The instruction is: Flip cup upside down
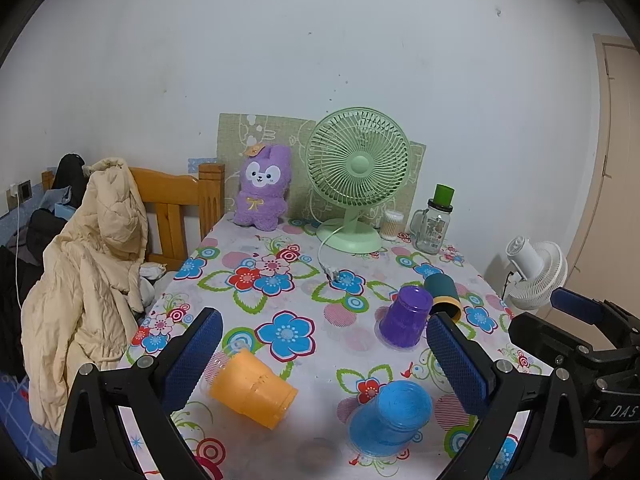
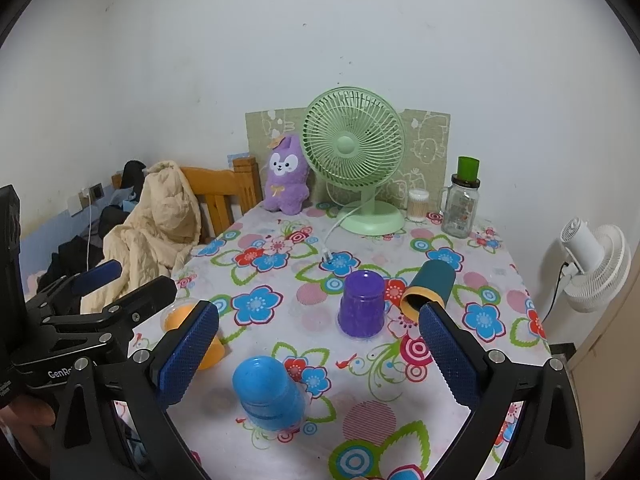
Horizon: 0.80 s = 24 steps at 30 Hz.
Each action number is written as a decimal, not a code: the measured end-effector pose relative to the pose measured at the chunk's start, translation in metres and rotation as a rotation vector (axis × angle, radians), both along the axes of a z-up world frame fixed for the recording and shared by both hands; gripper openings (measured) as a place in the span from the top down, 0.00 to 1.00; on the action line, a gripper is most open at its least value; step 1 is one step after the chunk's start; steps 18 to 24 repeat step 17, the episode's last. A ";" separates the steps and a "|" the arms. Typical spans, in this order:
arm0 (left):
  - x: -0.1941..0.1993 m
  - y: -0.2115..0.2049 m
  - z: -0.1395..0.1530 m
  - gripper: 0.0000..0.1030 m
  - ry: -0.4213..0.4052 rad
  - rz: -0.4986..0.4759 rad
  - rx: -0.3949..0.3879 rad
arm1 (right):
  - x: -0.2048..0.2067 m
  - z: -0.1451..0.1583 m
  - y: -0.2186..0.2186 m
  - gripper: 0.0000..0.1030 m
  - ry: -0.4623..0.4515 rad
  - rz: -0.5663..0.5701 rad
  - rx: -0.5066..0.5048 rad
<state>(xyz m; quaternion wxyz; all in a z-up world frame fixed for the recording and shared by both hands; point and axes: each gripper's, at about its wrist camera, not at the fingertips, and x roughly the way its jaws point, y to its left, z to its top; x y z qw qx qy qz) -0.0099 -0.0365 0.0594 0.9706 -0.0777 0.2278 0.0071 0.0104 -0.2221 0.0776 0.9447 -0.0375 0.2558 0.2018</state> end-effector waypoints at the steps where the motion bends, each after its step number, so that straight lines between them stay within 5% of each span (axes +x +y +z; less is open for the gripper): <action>1: 0.000 0.000 0.000 0.00 0.001 0.000 0.001 | 0.000 0.000 -0.001 0.02 0.000 -0.003 -0.001; 24: 0.003 -0.004 -0.001 0.00 0.000 -0.013 0.010 | 0.001 -0.003 -0.002 0.02 0.007 0.006 0.001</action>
